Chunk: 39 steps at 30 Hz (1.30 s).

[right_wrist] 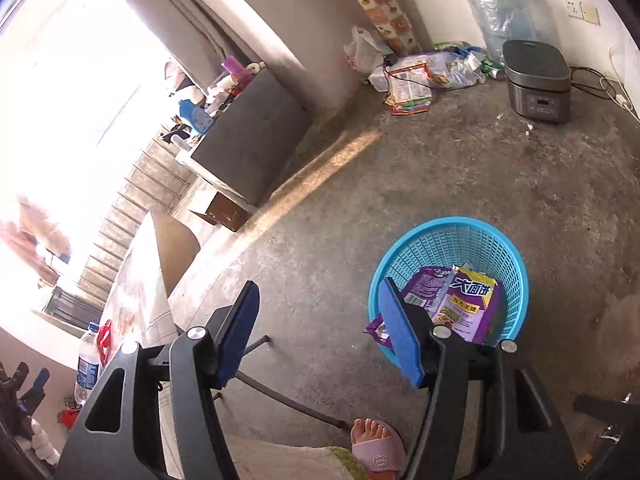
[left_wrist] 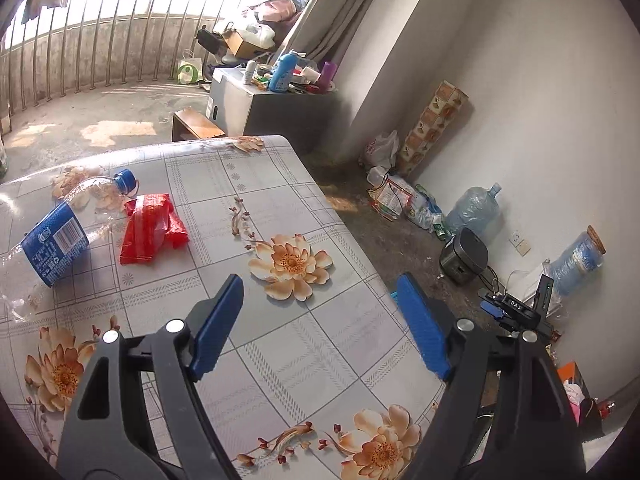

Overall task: Collect trash
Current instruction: 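Move both tools back over the table toward the bottles and red bag, then grasp the clear Pepsi bottle with left tool while right tool grasps blue-labelled water bottle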

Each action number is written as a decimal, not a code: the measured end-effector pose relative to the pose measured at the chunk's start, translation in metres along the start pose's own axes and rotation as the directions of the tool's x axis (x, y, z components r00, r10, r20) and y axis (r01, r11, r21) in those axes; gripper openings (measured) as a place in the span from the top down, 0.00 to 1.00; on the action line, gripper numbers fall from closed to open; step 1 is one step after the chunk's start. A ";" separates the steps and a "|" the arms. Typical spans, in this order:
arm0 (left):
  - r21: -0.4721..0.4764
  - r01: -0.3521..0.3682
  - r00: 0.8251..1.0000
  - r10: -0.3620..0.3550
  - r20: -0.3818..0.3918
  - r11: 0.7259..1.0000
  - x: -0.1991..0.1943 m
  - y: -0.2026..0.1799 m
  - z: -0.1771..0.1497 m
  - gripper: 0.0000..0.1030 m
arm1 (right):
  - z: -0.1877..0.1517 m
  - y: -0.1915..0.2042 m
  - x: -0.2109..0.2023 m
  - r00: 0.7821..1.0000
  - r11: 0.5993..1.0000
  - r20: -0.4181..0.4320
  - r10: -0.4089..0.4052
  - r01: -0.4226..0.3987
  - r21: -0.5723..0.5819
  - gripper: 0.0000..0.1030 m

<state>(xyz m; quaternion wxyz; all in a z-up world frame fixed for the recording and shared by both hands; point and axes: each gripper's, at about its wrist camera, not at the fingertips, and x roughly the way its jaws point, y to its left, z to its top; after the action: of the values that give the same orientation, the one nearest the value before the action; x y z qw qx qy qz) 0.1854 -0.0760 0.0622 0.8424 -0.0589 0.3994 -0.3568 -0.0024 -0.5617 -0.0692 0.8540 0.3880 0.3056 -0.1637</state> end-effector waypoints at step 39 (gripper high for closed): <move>-0.355 -0.423 0.904 0.414 -0.106 0.834 -0.038 0.318 0.026 0.59 | -0.151 0.458 0.187 0.630 0.799 -0.665 0.402 -0.596 -0.082 0.37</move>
<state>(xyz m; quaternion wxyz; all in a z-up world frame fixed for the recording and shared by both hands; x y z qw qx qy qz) 0.3636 0.1786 -0.0180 0.8685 -0.1232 0.4729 -0.0830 0.3170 -0.1585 -0.0103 0.7641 0.3575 0.4666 0.2658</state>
